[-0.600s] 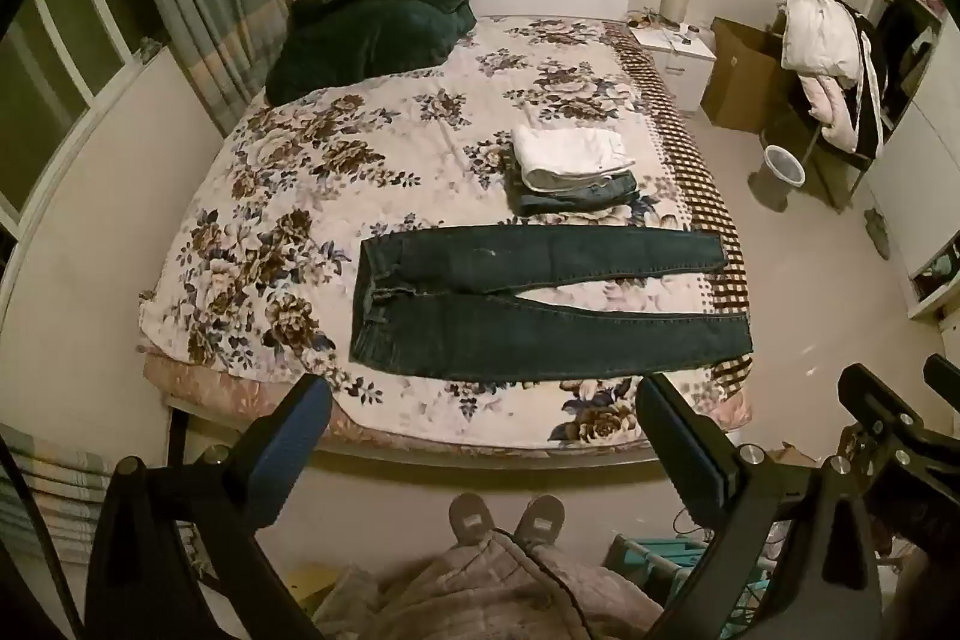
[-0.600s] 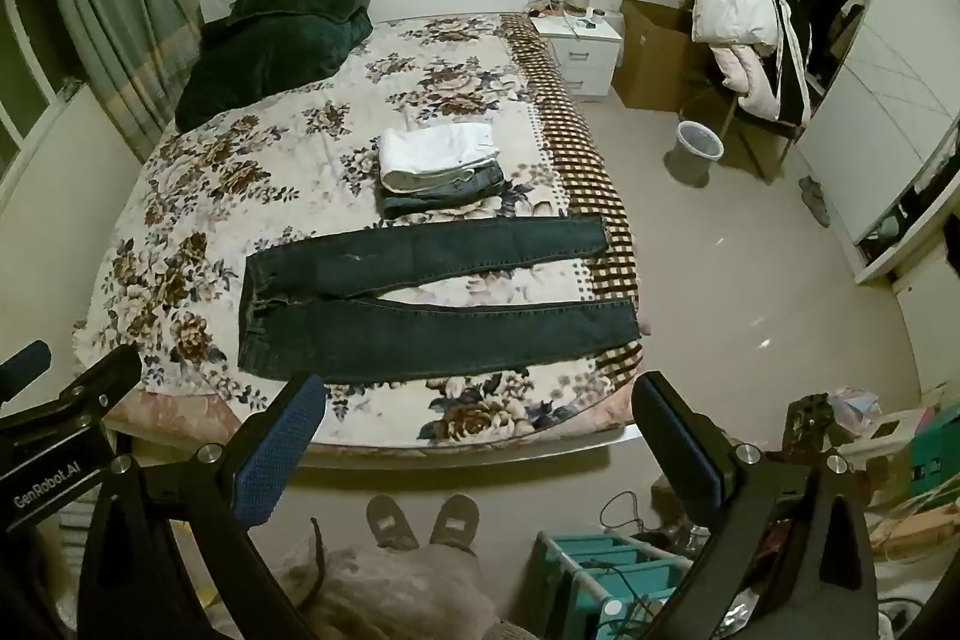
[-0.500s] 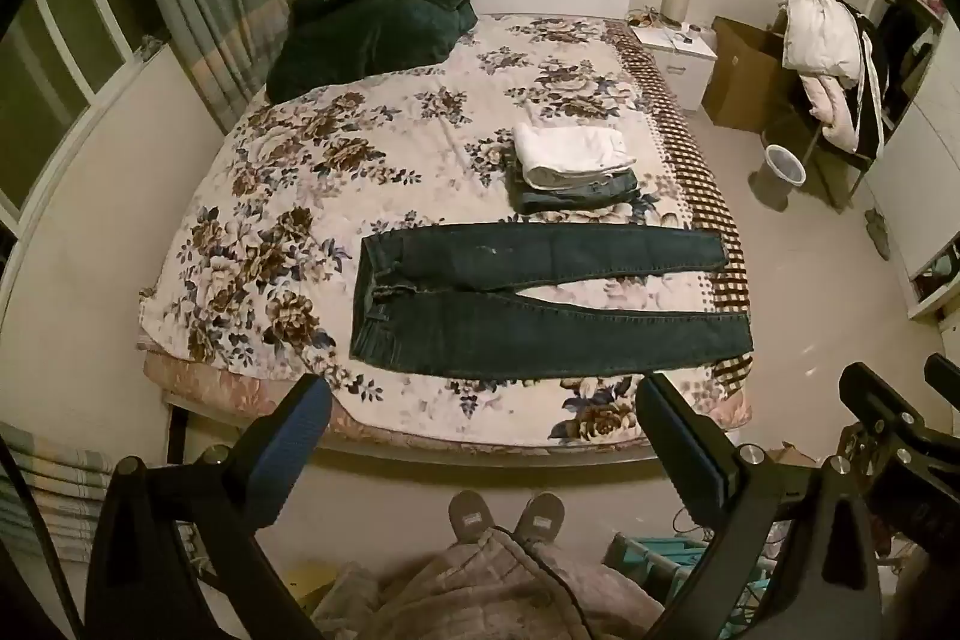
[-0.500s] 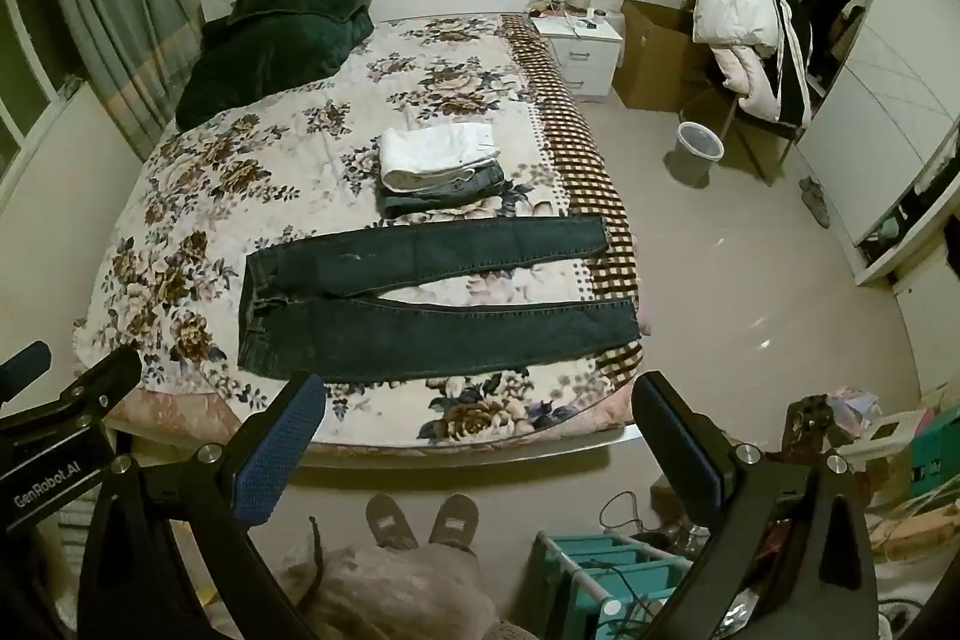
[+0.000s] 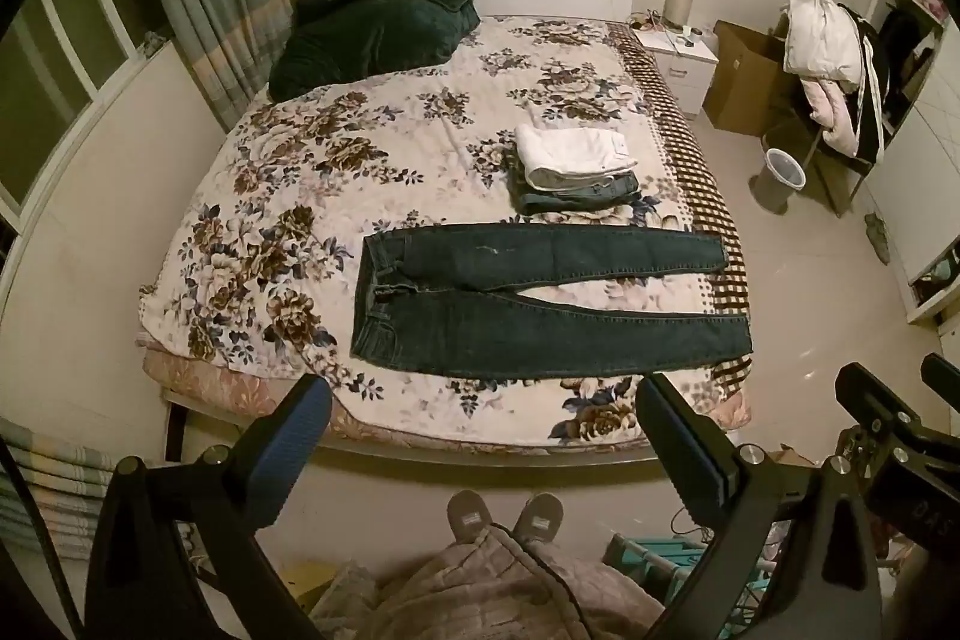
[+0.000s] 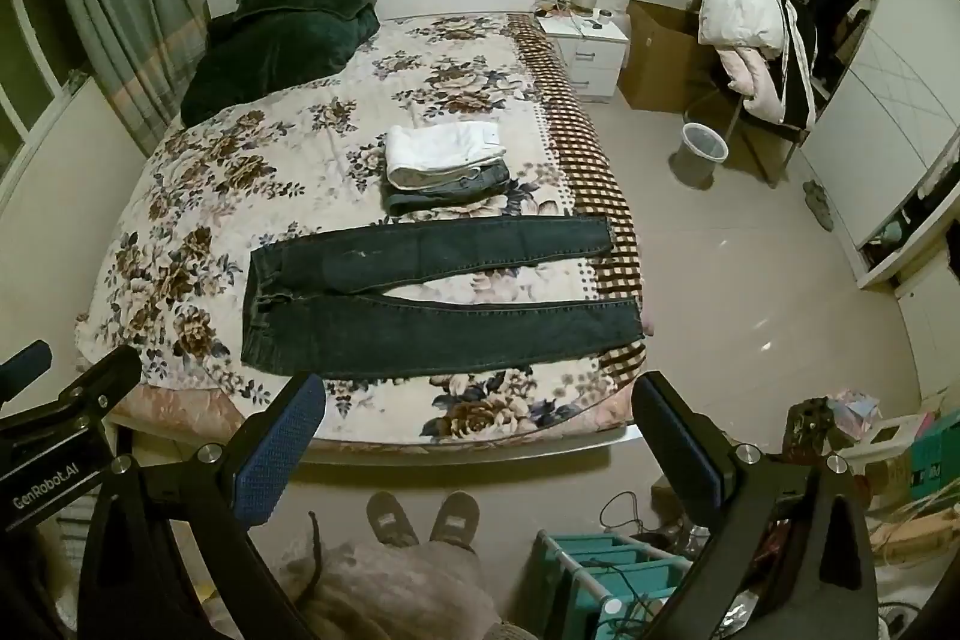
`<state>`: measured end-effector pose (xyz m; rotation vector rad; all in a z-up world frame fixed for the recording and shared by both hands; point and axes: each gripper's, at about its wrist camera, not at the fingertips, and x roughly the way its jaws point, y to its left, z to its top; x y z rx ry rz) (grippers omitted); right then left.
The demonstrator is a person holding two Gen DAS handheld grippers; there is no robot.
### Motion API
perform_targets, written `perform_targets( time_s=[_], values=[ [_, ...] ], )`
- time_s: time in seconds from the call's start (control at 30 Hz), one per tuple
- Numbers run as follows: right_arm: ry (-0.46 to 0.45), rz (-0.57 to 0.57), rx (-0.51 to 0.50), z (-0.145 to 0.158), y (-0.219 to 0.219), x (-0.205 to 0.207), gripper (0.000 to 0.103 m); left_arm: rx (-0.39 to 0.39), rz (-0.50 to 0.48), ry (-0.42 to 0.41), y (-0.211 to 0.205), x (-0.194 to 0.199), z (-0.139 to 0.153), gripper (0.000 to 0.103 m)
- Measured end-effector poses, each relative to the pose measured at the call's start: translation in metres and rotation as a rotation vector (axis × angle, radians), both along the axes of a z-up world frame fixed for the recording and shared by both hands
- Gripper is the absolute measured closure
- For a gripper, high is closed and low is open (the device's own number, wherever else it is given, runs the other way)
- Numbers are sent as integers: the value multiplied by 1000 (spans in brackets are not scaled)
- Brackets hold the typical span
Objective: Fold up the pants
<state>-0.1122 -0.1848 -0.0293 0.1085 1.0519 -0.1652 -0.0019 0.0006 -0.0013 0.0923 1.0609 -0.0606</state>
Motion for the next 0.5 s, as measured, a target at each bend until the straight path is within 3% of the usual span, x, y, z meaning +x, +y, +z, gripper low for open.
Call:
perform_targets(
  time_s=[0.5],
  values=[
    [1,2,0,1,-1,1,0,-6,-2,-1,5,-2,-1,0]
  ],
)
